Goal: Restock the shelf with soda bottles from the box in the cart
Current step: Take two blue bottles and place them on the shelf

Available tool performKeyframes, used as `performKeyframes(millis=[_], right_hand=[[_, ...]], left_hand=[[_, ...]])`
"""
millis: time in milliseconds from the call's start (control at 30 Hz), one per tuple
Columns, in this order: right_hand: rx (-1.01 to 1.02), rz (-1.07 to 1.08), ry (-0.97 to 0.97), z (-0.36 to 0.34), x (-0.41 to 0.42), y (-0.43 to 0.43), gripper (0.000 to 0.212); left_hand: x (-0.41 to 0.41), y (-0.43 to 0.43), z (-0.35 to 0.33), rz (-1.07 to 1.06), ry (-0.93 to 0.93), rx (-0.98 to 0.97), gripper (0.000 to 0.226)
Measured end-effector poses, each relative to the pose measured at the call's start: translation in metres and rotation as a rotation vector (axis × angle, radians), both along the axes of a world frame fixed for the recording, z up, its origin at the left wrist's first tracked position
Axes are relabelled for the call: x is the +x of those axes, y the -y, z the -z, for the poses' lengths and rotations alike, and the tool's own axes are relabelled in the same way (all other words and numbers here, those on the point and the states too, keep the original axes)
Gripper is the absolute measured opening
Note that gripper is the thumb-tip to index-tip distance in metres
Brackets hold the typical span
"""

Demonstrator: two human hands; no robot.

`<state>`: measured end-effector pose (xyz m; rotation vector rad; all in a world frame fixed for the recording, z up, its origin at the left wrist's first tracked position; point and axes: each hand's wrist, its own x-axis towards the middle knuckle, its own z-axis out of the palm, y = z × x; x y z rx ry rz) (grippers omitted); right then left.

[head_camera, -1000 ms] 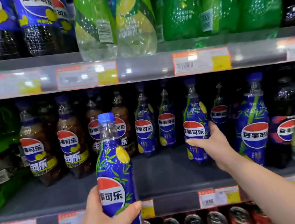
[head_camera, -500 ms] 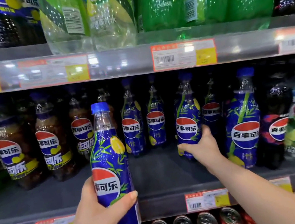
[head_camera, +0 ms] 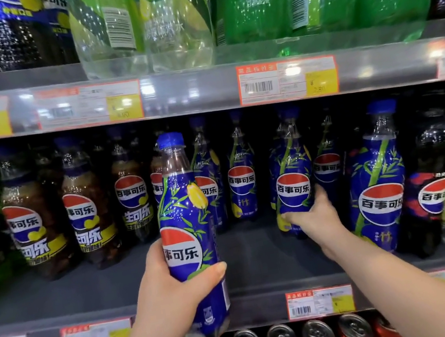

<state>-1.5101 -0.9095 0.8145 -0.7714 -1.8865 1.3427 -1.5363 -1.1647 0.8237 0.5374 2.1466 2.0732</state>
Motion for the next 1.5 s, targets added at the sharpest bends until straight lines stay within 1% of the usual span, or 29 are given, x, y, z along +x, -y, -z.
performKeyframes(millis=[67,167,300,433,500,567,700,733,867,933,1033,1100,1200,1300,1500], right_hand=[[0.045,0.033,0.006,-0.002,0.007,0.007,0.103],[0.184,0.024,0.009,-0.007,0.025,0.024,0.103],[0.356,-0.115,0.072,-0.008,0.051,0.049,0.09],[0.425,-0.186,0.128,-0.006,0.069,0.053,0.075],[0.427,-0.175,0.145,-0.005,0.074,0.05,0.072],[0.422,-0.158,0.15,-0.003,0.076,0.047,0.069],[0.405,-0.154,0.162,0.001,0.079,0.042,0.066],[0.397,-0.158,0.166,0.003,0.079,0.041,0.065],[0.333,-0.167,0.169,0.007,0.078,0.041,0.06],[0.315,-0.161,0.176,0.008,0.077,0.041,0.059],[0.304,-0.148,0.181,0.009,0.075,0.04,0.058],[0.301,-0.145,0.178,0.008,0.074,0.04,0.058],[0.308,-0.152,0.173,0.007,0.072,0.039,0.057],[0.316,-0.16,0.167,0.007,0.07,0.038,0.057],[0.329,-0.139,0.158,0.009,0.069,0.031,0.056]], left_hand=[[-0.002,-0.007,-0.004,0.009,-0.011,0.003,0.07],[-0.006,-0.02,-0.008,0.036,0.011,0.034,0.068],[-0.015,-0.041,-0.016,0.059,0.009,0.092,0.062],[-0.028,-0.072,-0.024,0.076,-0.089,0.108,0.063],[-0.035,-0.088,-0.022,0.075,-0.137,0.098,0.065],[-0.045,-0.103,-0.016,0.067,-0.143,0.072,0.071],[-0.059,-0.122,-0.002,0.044,-0.125,-0.018,0.098],[-0.06,-0.125,0.001,0.053,-0.124,-0.027,0.099],[-0.063,-0.132,0.005,0.057,-0.186,-0.057,0.086],[-0.064,-0.135,0.007,0.033,-0.227,-0.102,0.09],[-0.064,-0.135,0.01,0.024,-0.249,-0.165,0.107],[-0.064,-0.131,0.012,0.041,-0.271,-0.211,0.113],[-0.069,-0.131,0.016,0.064,-0.298,-0.234,0.11],[-0.069,-0.135,0.016,0.042,-0.331,-0.227,0.105],[-0.073,-0.14,0.021,-0.001,-0.36,-0.233,0.105]])
